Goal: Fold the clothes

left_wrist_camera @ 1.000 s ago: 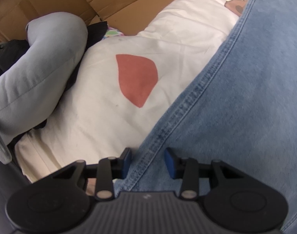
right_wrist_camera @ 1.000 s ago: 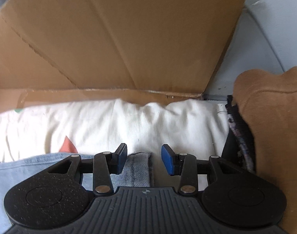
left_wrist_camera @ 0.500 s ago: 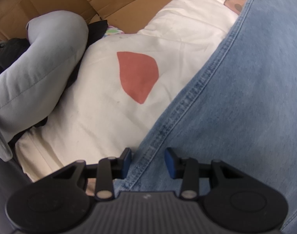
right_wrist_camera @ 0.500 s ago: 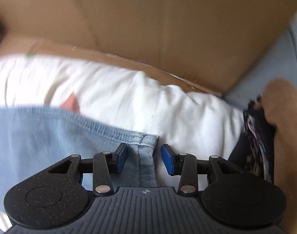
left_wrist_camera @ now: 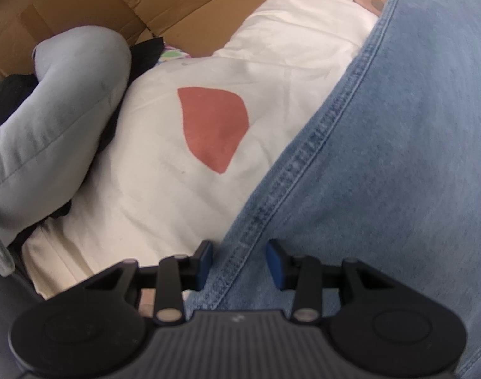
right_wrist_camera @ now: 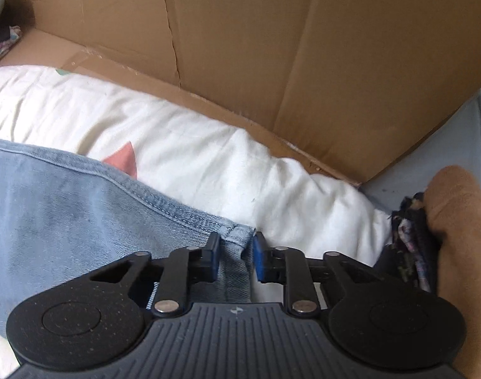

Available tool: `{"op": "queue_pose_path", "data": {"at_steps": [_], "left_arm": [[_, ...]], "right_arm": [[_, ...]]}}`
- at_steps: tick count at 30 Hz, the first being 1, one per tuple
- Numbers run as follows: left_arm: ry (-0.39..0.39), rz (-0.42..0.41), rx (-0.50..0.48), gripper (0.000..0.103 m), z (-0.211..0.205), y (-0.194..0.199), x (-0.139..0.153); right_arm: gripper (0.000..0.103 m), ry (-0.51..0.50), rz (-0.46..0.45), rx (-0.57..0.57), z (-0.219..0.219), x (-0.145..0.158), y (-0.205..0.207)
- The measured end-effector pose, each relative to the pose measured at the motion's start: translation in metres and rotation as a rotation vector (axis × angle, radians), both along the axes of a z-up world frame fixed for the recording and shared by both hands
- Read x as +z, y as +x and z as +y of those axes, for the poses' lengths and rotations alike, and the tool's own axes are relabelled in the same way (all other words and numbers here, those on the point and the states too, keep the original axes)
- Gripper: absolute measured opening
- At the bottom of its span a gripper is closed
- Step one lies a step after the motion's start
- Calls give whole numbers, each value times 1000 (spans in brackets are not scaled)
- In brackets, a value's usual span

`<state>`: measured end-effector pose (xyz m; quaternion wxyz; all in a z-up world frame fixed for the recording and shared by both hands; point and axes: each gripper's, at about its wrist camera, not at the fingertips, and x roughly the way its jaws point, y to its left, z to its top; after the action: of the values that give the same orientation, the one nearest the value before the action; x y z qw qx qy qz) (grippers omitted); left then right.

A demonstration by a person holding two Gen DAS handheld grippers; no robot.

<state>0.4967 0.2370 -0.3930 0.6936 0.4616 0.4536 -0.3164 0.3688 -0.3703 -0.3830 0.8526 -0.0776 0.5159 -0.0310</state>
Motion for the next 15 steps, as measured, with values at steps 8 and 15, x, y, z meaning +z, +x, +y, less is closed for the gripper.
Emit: {"op": "queue_pose_path", "data": {"at_steps": [8, 15], "left_arm": [[-32, 15, 6, 33, 7, 3, 6], [-85, -13, 13, 9, 24, 3, 24]], "right_arm": [[17, -118, -122, 11, -7, 39, 1], [16, -176, -164, -7, 6, 55, 4]]}}
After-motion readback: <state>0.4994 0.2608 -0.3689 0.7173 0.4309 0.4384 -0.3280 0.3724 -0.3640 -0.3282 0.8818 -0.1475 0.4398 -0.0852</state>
